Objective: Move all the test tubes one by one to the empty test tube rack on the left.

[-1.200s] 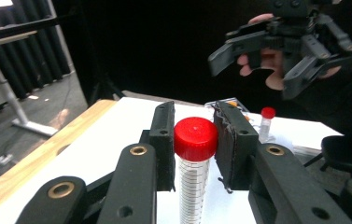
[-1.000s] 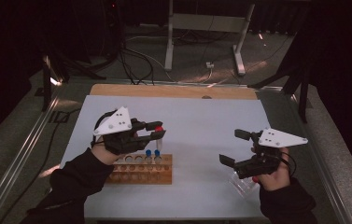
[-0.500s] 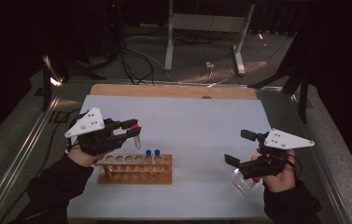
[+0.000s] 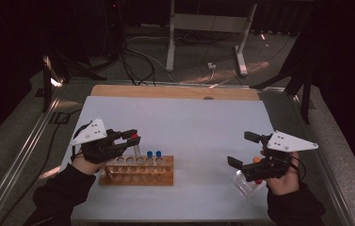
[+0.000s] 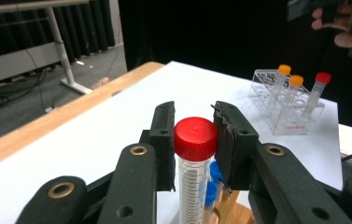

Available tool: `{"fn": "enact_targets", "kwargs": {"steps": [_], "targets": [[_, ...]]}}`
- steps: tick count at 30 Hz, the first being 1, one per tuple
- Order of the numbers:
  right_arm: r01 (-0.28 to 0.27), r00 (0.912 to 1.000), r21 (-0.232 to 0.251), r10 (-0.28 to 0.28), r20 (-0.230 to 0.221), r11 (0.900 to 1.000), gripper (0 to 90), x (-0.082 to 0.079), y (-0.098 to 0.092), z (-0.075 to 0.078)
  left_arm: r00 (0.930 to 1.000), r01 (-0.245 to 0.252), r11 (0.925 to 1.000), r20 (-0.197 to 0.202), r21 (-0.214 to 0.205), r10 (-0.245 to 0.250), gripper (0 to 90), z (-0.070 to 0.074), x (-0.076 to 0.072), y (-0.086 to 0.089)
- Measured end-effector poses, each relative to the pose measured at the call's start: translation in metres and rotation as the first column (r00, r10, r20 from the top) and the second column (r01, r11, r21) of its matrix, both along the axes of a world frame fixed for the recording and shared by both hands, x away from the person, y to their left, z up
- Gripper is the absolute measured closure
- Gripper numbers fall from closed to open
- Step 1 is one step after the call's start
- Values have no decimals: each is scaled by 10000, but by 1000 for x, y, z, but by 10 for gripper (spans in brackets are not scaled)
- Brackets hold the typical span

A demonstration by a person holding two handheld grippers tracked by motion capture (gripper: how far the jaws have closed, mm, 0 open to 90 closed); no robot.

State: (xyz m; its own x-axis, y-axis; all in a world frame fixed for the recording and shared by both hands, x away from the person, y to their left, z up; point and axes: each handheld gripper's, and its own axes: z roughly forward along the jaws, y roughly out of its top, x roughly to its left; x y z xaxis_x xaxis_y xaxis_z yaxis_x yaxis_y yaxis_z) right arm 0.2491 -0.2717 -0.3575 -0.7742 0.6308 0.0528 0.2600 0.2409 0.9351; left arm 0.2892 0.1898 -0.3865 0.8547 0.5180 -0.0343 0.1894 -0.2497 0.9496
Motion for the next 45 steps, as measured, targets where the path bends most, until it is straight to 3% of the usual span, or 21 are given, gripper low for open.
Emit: {"fn": "enact_targets", "kwargs": {"steps": [20,32,40,45], "targets": [[-15,10000,-63,15,-53,10000,0,-2,-1,-2,9965,54,9999,-829,157,-41,715,-48,1,-3],[-99,9999,-89,99,-40,9999,0,-2,1,-2,9990,203,9985,-412,502,-182,715,-62,0,-8],[-130,9999,-120,130,-29,9998,0,-2,1,-2,9994,36,9987,-359,516,-18,713,-64,0,-7],[-150,9999,-149,150,-33,9998,0,-3,2,-1,9986,103,9988,-523,482,-78,705,-64,1,-6]]}}
